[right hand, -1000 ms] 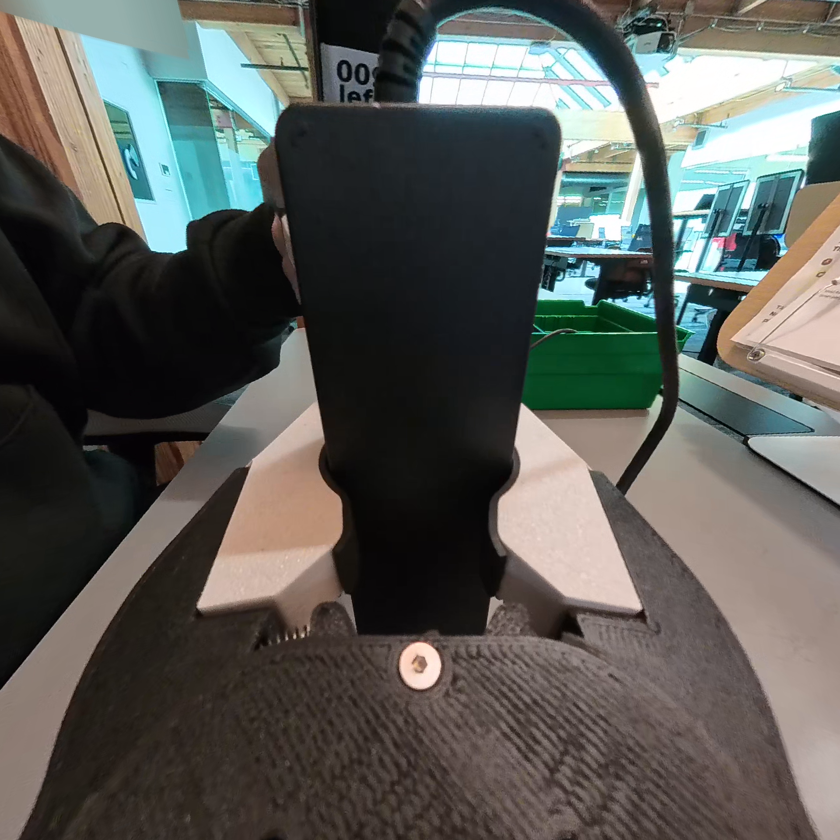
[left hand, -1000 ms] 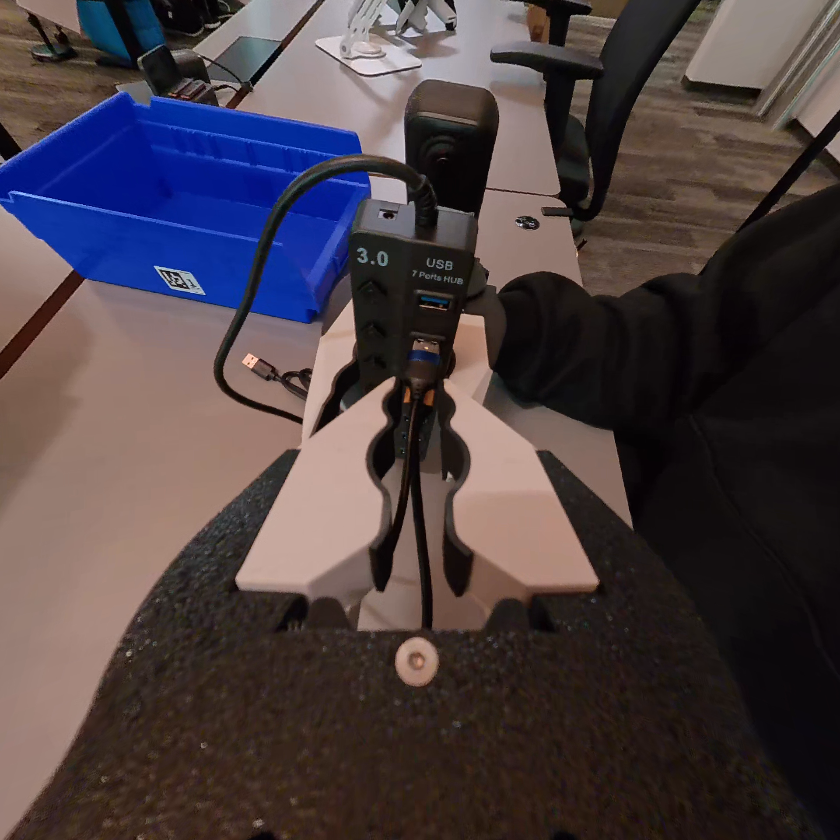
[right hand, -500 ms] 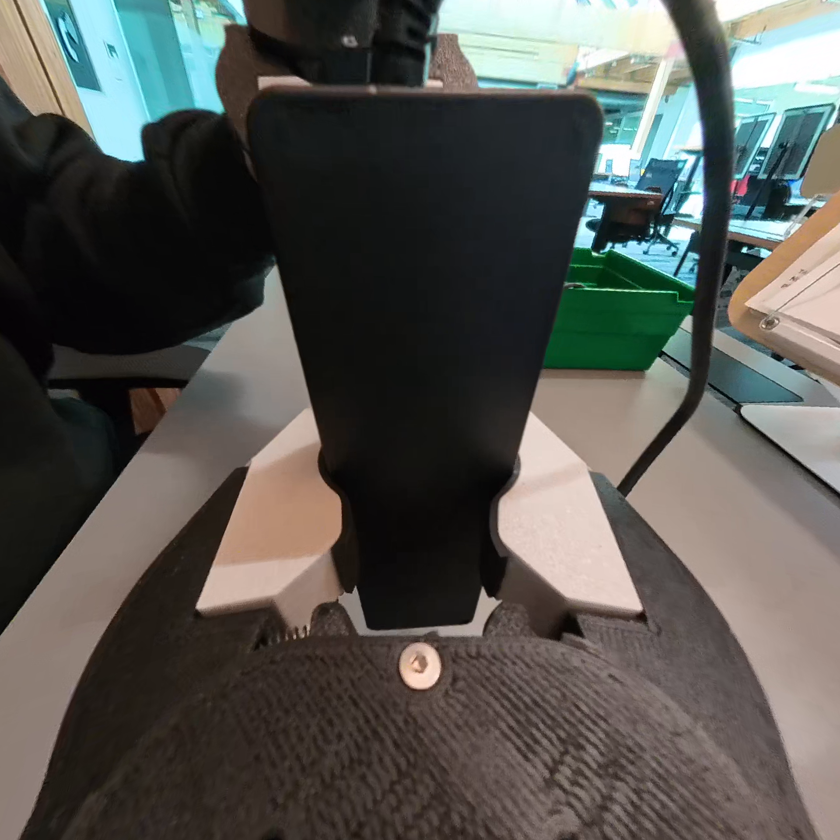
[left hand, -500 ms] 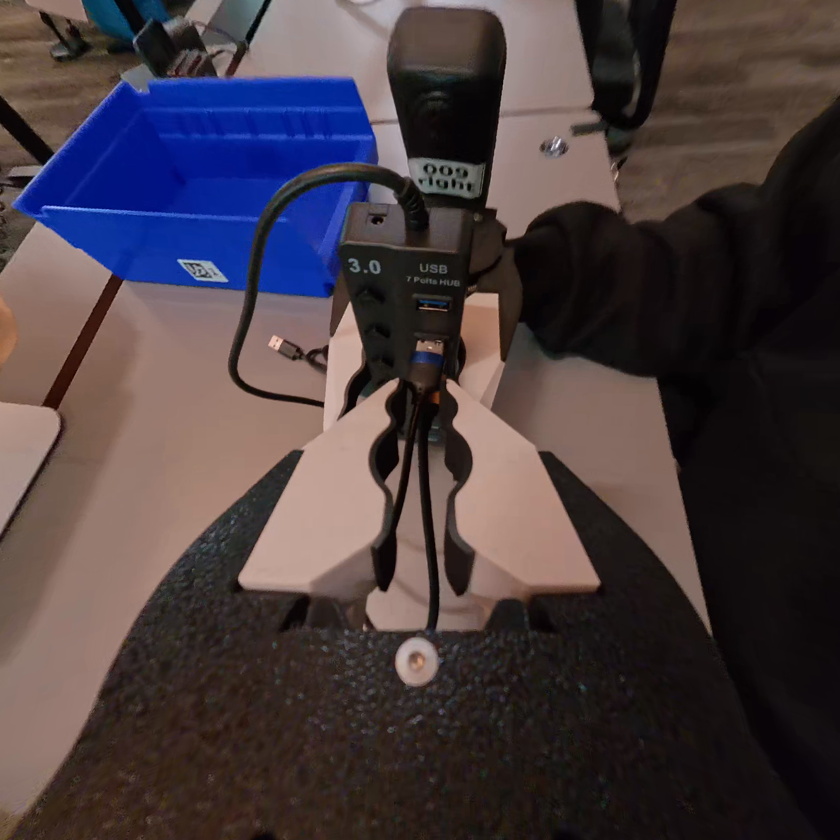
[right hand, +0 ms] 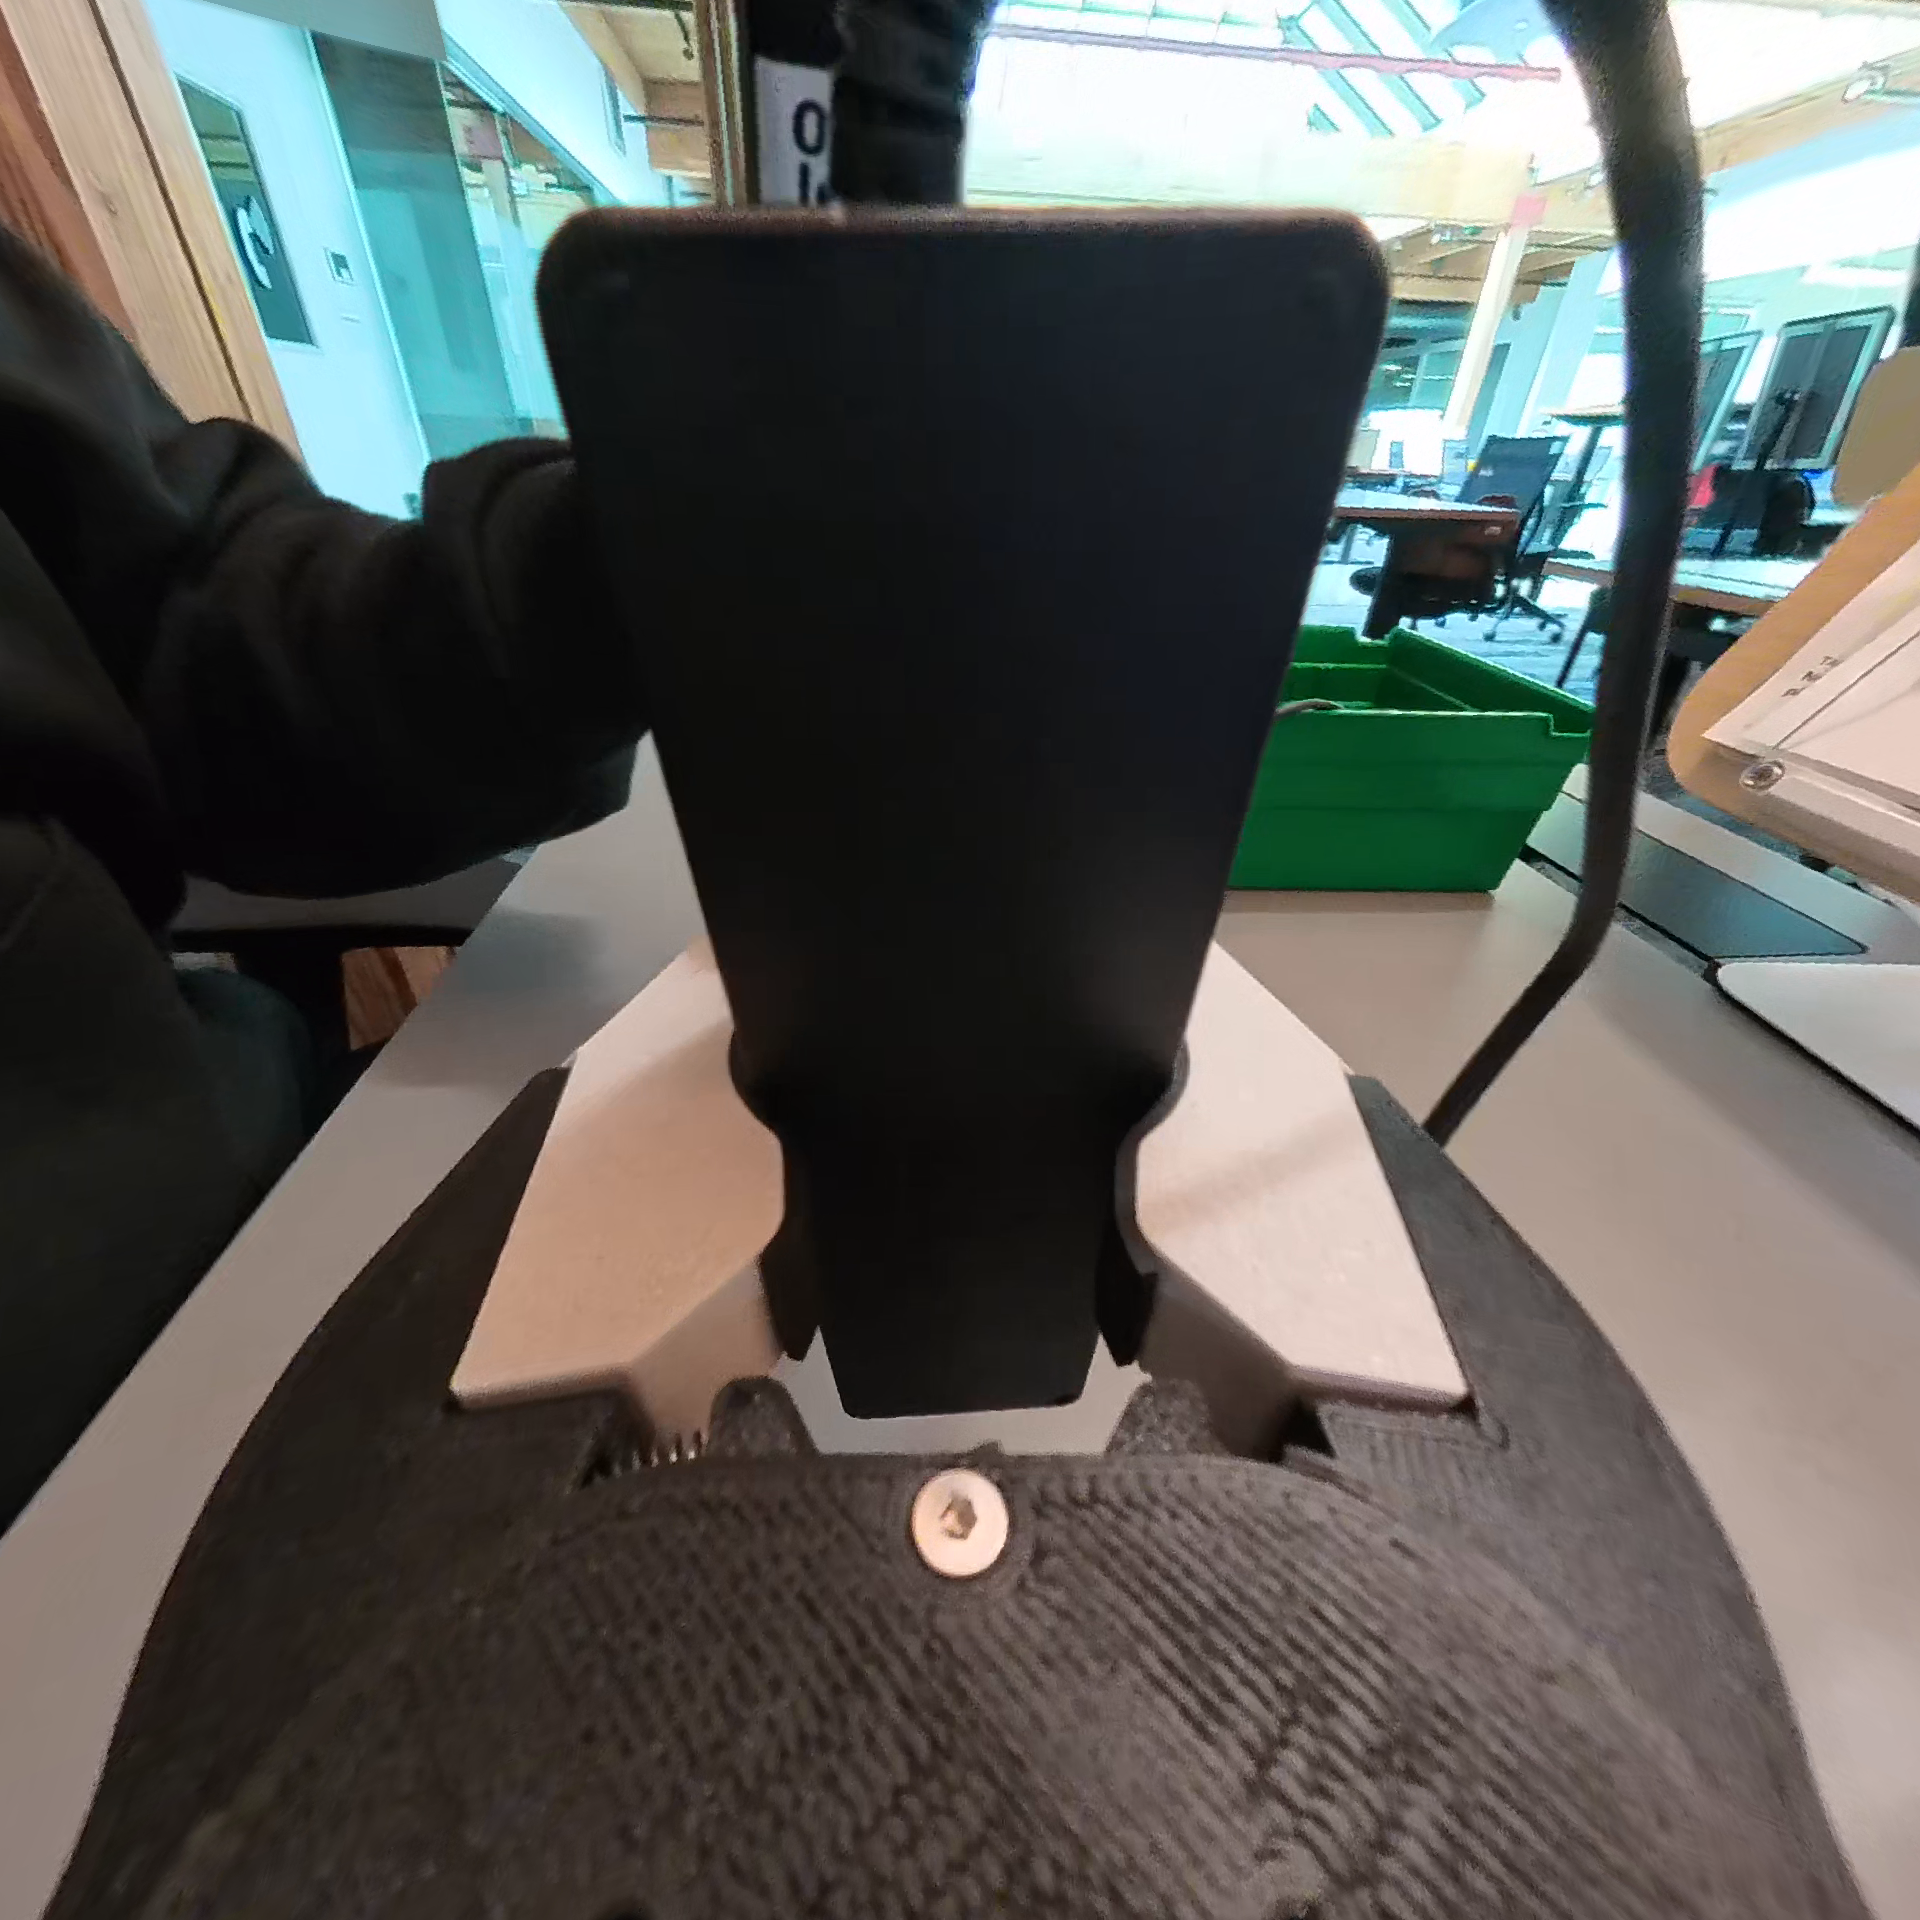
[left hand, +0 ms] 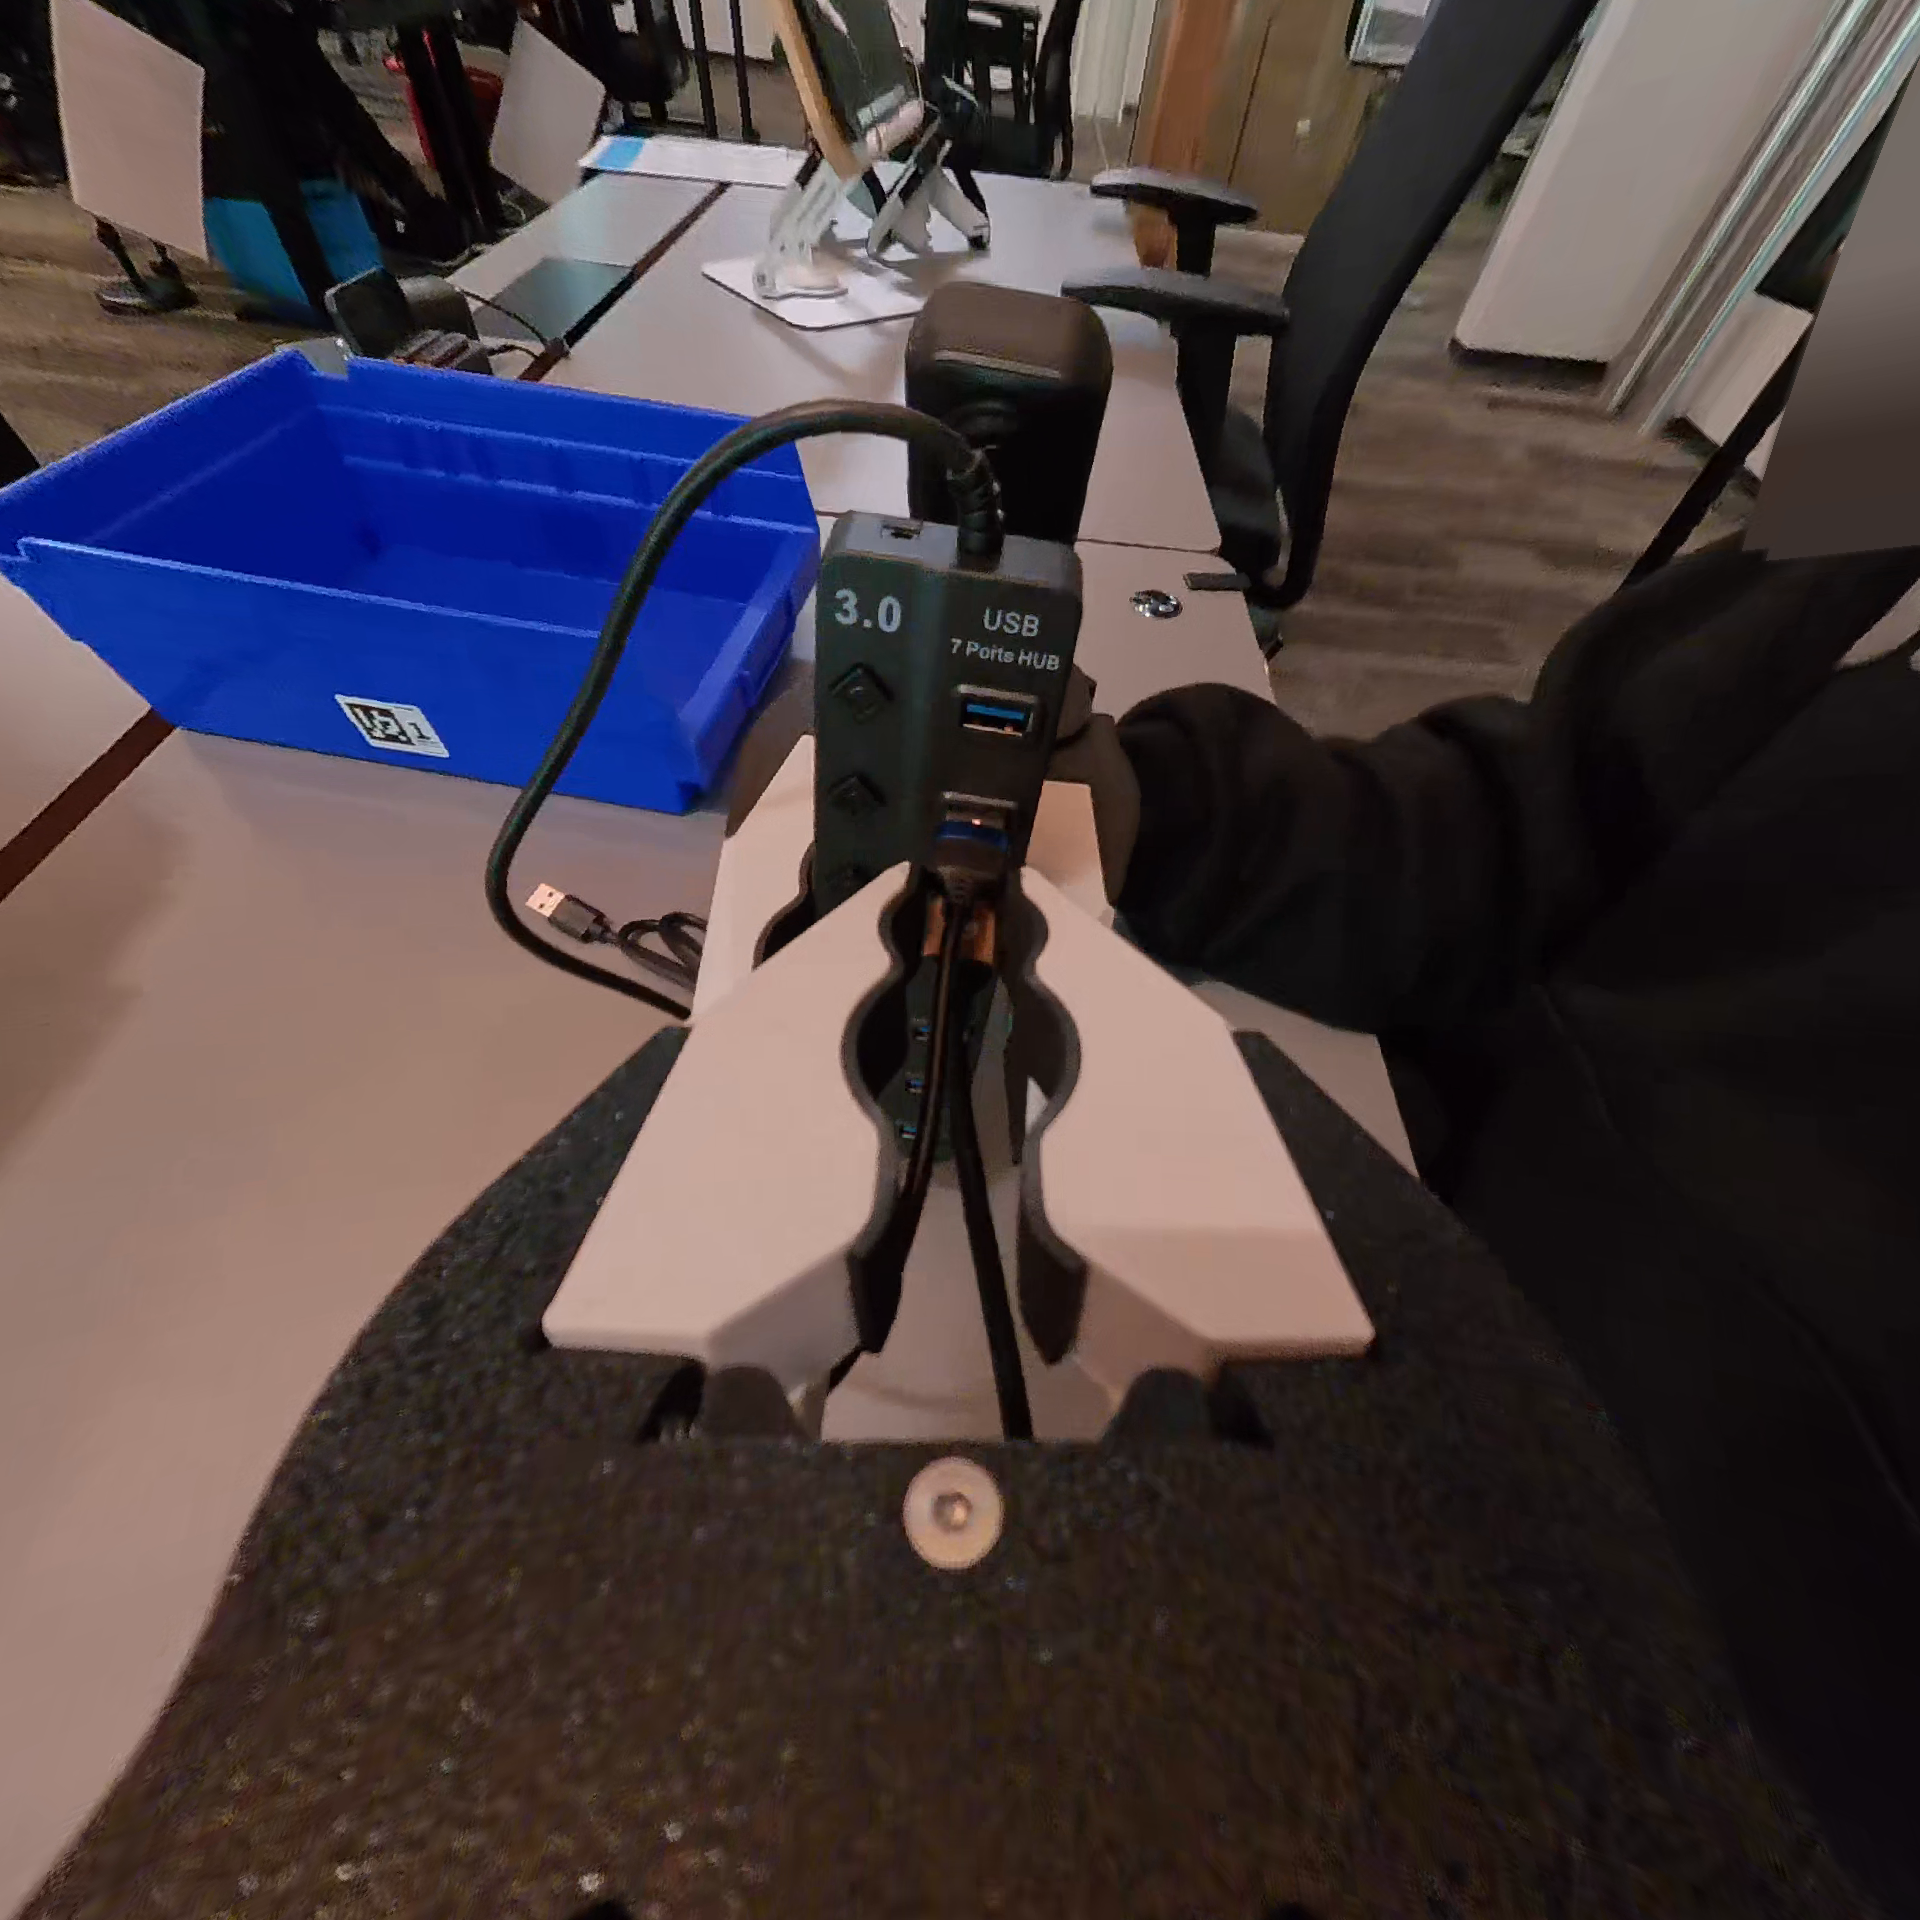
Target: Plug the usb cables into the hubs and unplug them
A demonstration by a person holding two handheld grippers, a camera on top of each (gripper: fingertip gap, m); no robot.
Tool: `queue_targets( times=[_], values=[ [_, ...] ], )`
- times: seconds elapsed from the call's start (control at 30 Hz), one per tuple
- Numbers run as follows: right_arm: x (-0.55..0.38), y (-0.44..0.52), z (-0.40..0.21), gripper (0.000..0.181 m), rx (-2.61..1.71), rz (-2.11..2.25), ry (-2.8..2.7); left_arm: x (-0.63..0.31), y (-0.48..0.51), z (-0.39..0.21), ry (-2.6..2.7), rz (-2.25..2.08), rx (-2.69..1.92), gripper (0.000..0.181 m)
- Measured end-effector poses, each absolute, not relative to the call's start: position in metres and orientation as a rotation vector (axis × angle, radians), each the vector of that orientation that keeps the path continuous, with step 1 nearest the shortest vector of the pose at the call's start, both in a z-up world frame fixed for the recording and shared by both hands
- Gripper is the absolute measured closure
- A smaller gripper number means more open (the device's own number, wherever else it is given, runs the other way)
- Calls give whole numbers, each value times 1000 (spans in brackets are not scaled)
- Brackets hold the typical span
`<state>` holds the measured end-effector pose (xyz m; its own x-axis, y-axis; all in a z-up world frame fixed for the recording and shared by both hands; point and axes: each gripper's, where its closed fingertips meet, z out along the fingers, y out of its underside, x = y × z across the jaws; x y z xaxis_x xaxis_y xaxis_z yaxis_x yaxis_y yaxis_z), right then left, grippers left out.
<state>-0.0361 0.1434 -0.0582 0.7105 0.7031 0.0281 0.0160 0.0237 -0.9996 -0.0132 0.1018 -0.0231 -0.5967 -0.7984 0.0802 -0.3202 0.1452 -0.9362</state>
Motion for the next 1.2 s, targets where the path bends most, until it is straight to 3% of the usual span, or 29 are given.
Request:
queue_targets(
  times=[0.8,1.2],
  values=[
    [-27,146,-35,114,-1334,593,-505,-6,104,-30,1951,-1356,-1045,170],
    [-41,144,-63,117,-1500,471,-706,-18,102,-44,2126,-1156,-1024,170]
  ],
)
